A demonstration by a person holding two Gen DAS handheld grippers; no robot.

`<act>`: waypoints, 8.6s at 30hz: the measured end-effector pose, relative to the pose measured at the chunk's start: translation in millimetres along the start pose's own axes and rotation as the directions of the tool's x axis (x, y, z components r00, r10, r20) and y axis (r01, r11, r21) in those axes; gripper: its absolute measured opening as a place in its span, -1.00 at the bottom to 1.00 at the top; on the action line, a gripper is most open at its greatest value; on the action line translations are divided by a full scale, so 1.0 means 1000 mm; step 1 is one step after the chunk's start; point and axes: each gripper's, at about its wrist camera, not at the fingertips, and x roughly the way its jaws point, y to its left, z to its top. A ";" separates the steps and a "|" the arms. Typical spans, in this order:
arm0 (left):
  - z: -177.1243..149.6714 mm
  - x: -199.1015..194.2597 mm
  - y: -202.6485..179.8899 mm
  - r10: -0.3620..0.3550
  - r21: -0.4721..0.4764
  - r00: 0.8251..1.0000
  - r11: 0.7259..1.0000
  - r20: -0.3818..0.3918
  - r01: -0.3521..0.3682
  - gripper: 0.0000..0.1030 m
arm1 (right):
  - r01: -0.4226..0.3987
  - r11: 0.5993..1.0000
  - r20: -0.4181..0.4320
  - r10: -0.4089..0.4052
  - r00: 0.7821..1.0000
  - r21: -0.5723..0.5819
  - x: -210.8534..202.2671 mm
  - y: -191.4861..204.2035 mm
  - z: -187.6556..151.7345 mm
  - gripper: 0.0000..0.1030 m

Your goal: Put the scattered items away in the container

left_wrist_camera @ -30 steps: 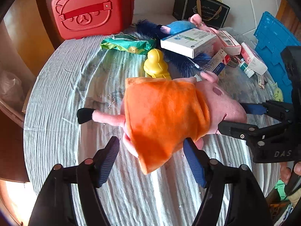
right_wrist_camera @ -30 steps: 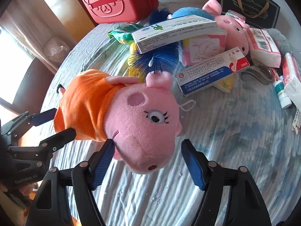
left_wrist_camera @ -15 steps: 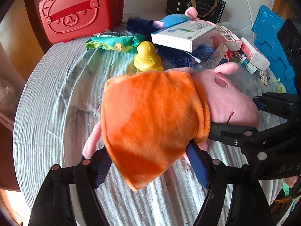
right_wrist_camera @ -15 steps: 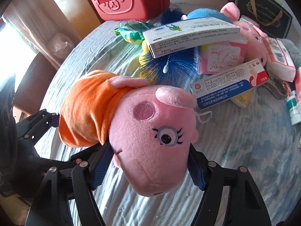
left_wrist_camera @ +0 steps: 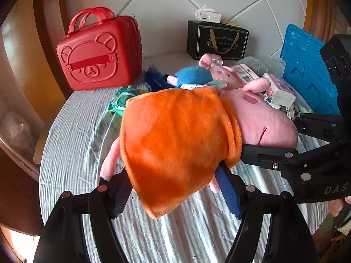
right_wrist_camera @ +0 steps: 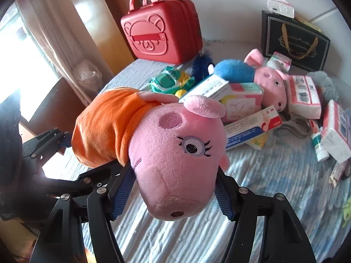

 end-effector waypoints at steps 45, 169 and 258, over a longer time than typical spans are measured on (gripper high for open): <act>0.218 -0.202 -0.459 -0.188 0.245 0.892 0.965 0.412 0.090 0.39 | 0.420 0.905 0.385 -0.412 0.826 0.068 -0.479 -0.226 0.003 0.31; 0.071 0.072 -0.124 0.033 -0.279 0.982 0.956 -0.187 -0.085 0.39 | 0.248 0.914 -0.014 -0.257 0.966 0.320 -0.108 -0.266 -0.065 0.99; 0.009 0.090 -0.212 0.111 -0.055 0.978 0.991 -0.176 -0.123 0.25 | 0.409 0.872 -0.085 -0.402 0.912 0.269 -0.084 -0.266 -0.150 0.51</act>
